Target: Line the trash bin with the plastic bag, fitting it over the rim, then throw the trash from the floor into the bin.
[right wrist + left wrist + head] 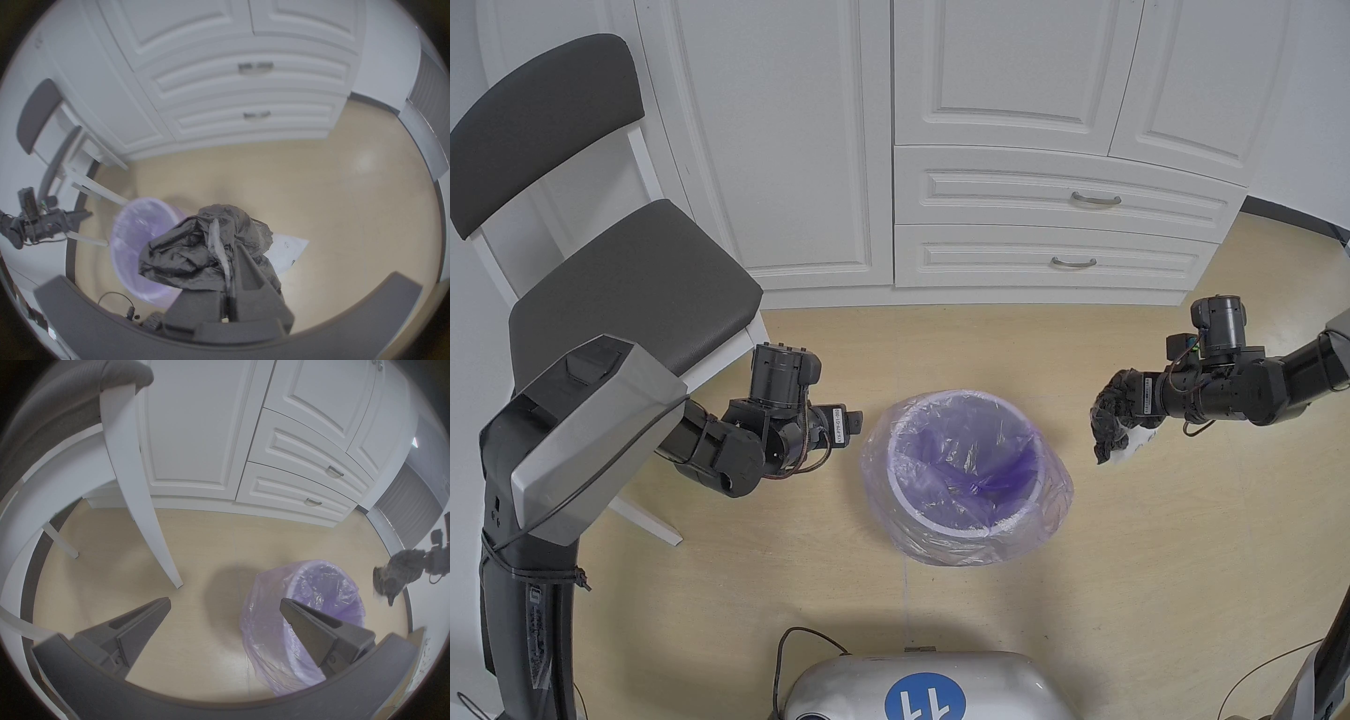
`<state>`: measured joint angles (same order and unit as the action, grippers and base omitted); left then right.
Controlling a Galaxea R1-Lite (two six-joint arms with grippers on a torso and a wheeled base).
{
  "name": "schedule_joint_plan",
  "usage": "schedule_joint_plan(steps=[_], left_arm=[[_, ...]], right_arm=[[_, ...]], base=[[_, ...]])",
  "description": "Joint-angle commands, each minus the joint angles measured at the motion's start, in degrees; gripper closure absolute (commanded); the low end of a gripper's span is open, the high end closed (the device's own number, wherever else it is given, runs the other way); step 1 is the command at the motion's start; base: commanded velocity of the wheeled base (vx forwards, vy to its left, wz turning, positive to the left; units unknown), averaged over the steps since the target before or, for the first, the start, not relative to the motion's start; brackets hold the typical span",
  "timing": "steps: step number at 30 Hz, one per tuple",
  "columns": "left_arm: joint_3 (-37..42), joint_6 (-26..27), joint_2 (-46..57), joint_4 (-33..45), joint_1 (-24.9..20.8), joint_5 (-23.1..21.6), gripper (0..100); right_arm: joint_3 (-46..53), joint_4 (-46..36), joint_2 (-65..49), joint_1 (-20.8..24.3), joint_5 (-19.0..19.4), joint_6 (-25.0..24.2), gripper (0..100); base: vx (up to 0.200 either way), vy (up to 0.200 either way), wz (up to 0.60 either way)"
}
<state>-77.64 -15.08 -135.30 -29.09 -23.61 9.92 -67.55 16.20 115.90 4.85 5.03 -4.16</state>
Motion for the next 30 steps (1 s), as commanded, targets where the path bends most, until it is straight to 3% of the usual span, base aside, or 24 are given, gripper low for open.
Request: schedule_joint_plan(steps=[1, 7, 16, 21, 25, 30], left_arm=[[4.6, 0.1, 6.3, -0.1, -1.3, 0.5, 0], [12.4, 0.5, 14.7, -4.2, -3.4, 0.3, 0], [22.4, 4.7, 21.6, -11.8, -4.2, 0.4, 0], [33.7, 4.9, 31.9, -16.4, -6.8, 0.4, 0], [36.6, 4.8, 35.7, -18.1, -7.3, 0.4, 0], [42.6, 4.6, 44.5, -18.3, -7.3, 0.4, 0]], right_arm=[[9.5, 6.5, -12.9, 6.1, -1.1, -1.1, 100], [12.7, 6.9, -20.1, 9.7, -4.2, -1.6, 100], [14.4, 7.0, -22.1, 14.7, -8.4, -4.7, 100], [14.5, 7.1, -21.4, 20.5, -12.8, -10.2, 100], [13.8, 7.1, -21.7, 22.7, -15.1, -12.7, 100], [14.6, 6.8, -23.8, 26.8, -19.9, -20.2, 100]], base=[[0.000, 0.000, 0.00], [0.000, 0.000, 0.00], [0.000, 0.000, 0.00], [0.000, 0.000, 0.00], [0.000, 0.000, 0.00], [0.000, 0.000, 0.00]])
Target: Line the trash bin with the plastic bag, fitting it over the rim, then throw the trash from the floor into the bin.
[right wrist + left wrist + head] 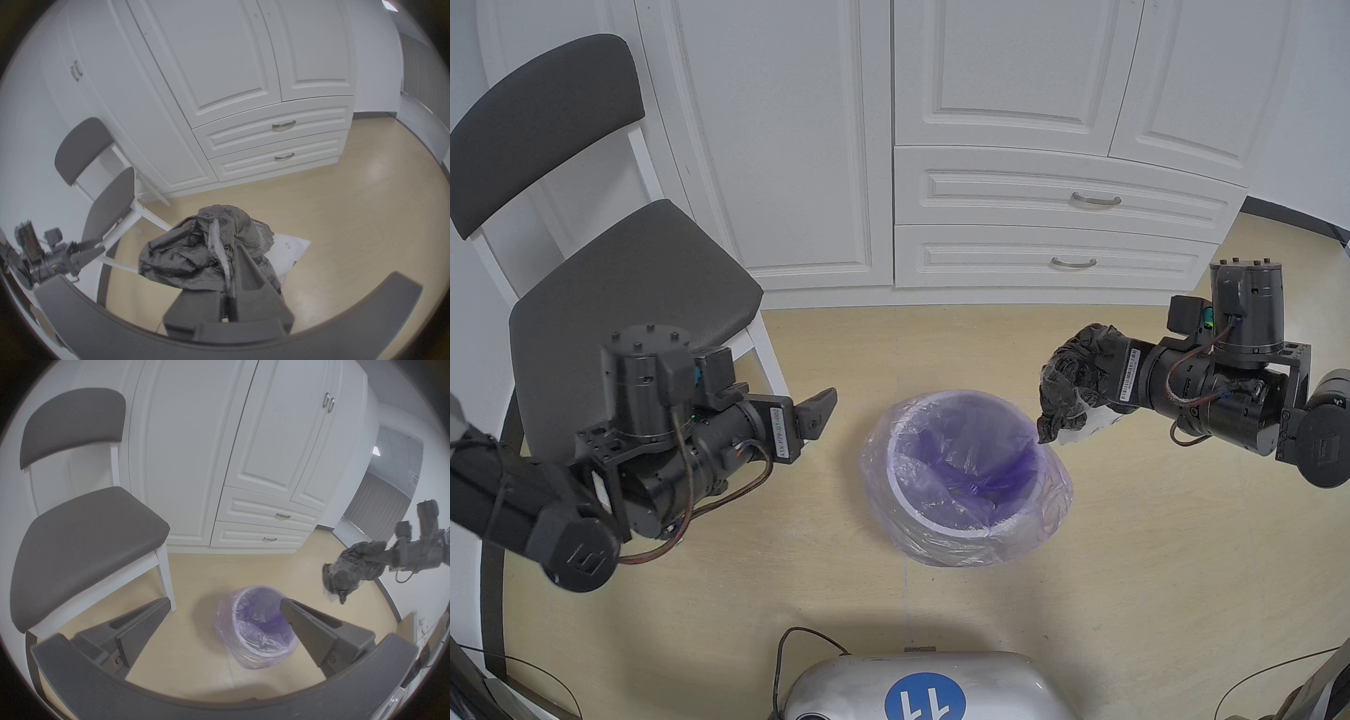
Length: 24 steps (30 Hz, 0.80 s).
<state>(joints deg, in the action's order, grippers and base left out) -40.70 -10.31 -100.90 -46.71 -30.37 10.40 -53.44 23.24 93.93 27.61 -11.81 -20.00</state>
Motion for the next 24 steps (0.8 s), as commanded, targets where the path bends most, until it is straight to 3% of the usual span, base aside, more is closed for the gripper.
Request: schedule_joint_plan(steps=[1, 4, 11, 17, 24], left_arm=[[6.6, -0.2, 11.3, -0.7, -0.6, 0.0, 0], [8.7, -0.1, 13.9, -0.7, -0.6, 1.0, 0], [13.5, 0.2, 20.4, -0.7, -1.3, 8.3, 0], [16.7, 0.4, 25.3, -0.7, -1.8, 9.1, 0], [16.3, 9.1, 30.1, -0.7, -1.3, 9.2, 0]], right_arm=[[1.1, -0.3, -2.0, 4.6, -3.7, -5.7, 100], [2.8, 0.0, -3.2, 5.8, -6.1, -9.1, 100], [6.7, 0.2, -10.7, 6.1, -11.7, -11.5, 100], [6.9, 1.4, -14.1, 6.1, -13.6, -11.3, 100], [10.8, 15.4, -7.8, 6.1, -19.2, -5.9, 100]], base=[[0.000, 0.000, 0.00], [0.000, 0.000, 0.00], [0.000, 0.000, 0.00], [0.000, 0.000, 0.00], [0.000, 0.000, 0.00]])
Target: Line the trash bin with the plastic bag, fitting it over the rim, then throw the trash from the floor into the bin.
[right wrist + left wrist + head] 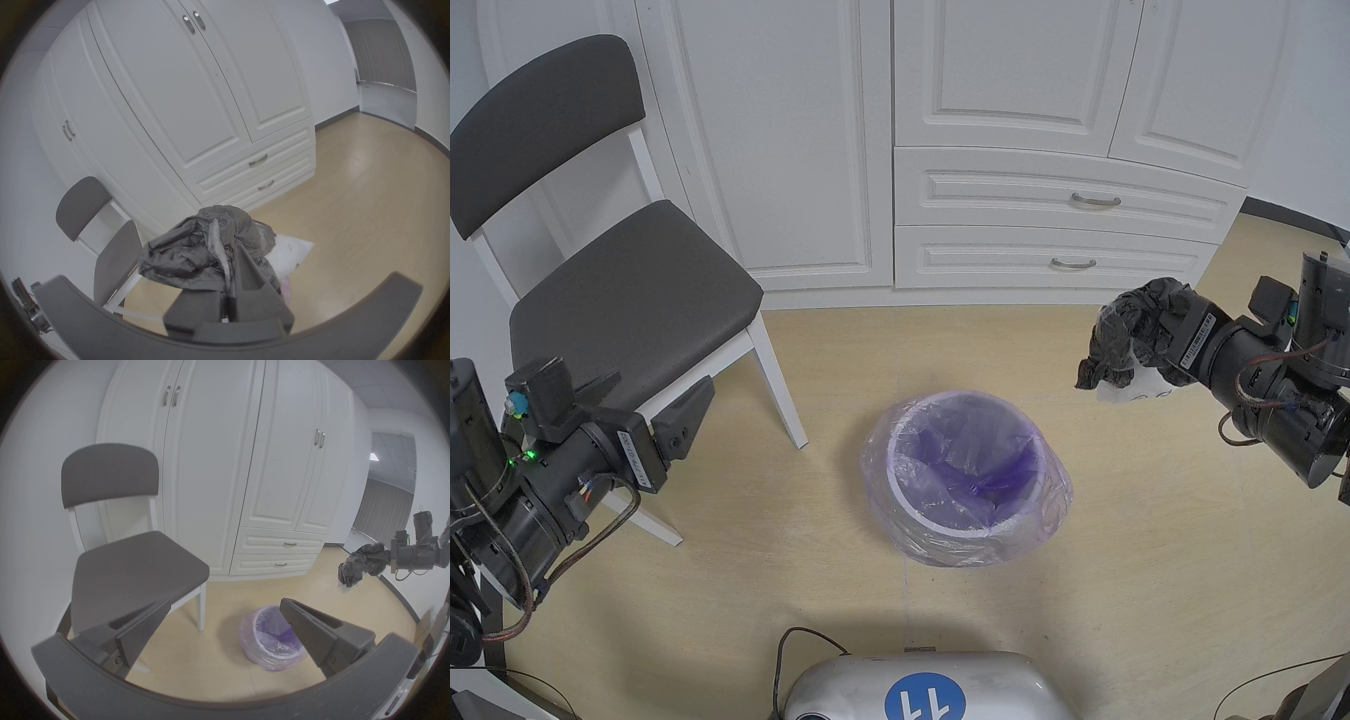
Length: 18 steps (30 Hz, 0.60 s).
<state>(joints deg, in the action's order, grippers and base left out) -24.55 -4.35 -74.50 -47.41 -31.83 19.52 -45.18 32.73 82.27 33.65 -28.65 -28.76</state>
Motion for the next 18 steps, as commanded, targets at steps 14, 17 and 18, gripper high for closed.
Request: schedule_joint_plan(steps=[14, 17, 18], left_arm=[[2.1, 10.7, 0.7, -8.6, 2.2, 0.2, 0], [2.1, 14.5, 3.5, -9.5, 2.4, 2.4, 0], [2.1, 15.2, 3.8, -9.5, 2.6, 3.0, 0]], right_arm=[[13.9, 42.7, 18.7, -1.0, -2.9, 20.6, 100], [15.4, 57.3, 26.9, -1.2, -2.3, 30.3, 100], [15.1, 57.3, 27.7, -1.2, -1.7, 31.7, 100]], base=[[0.000, 0.000, 0.00], [0.000, 0.000, 0.00], [0.000, 0.000, 0.00]])
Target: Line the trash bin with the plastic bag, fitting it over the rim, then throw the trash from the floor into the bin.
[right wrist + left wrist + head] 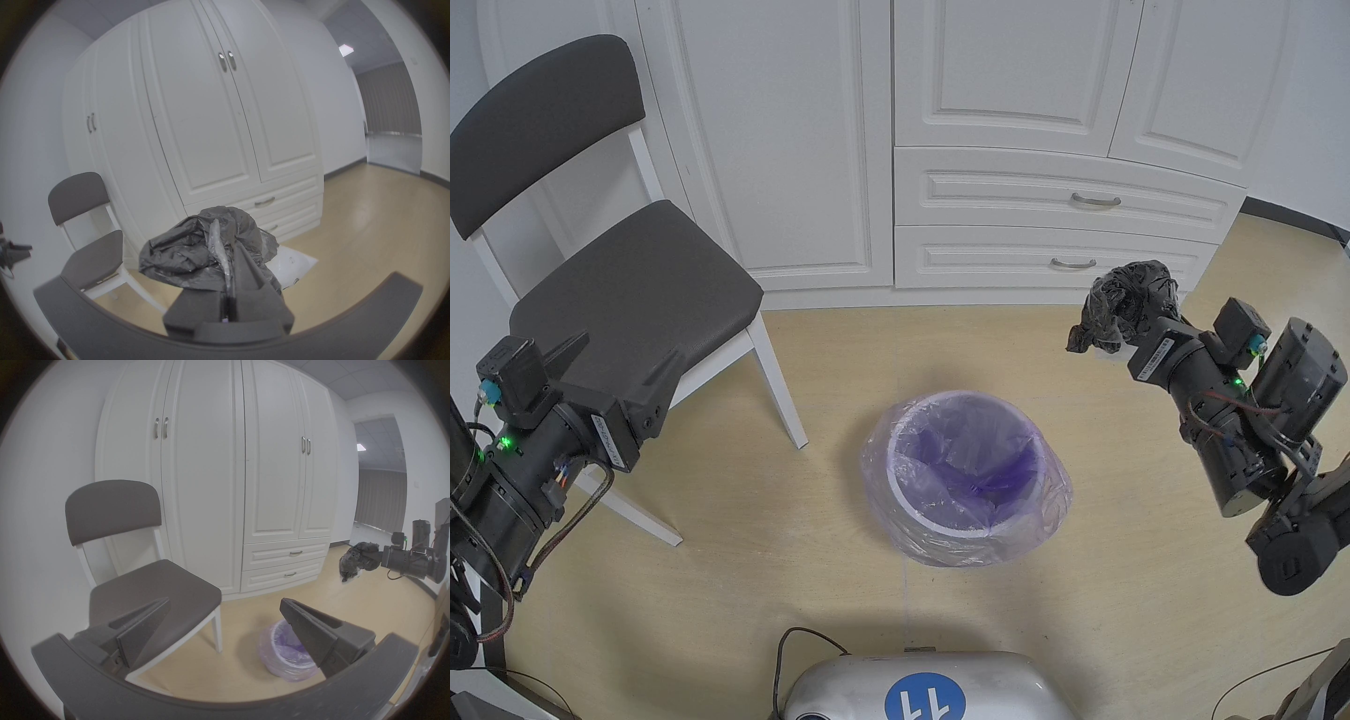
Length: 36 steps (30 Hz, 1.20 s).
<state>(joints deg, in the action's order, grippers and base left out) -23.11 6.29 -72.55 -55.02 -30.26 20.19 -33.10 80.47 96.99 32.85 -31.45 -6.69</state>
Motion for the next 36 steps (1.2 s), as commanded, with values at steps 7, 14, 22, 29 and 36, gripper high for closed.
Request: schedule_joint_plan(steps=[7, 14, 22, 29, 36], left_arm=[[0.8, 6.2, 3.0, -1.8, 4.5, 2.8, 0], [1.5, 9.6, 5.1, -1.9, 7.8, 2.8, 0], [3.3, 16.0, 10.1, -1.8, 10.0, 2.8, 0], [4.2, 18.4, 11.0, -1.8, 10.0, 2.8, 0], [4.7, 18.4, 11.3, -1.8, 10.0, 2.8, 0]], right_arm=[[-7.4, 9.5, 19.5, 0.3, 12.1, 12.4, 100], [-19.2, 6.5, 29.0, -1.3, 17.7, 10.1, 100], [-25.4, -16.7, 28.7, -1.6, 21.4, -7.9, 100], [-31.9, -33.7, 29.0, -3.1, 24.7, -17.2, 100], [-35.5, -35.4, 34.0, -4.7, 27.5, -21.0, 100]], base=[[0.000, 0.000, 0.00], [0.000, 0.000, 0.00], [0.000, 0.000, 0.00], [0.000, 0.000, 0.00], [0.000, 0.000, 0.00]])
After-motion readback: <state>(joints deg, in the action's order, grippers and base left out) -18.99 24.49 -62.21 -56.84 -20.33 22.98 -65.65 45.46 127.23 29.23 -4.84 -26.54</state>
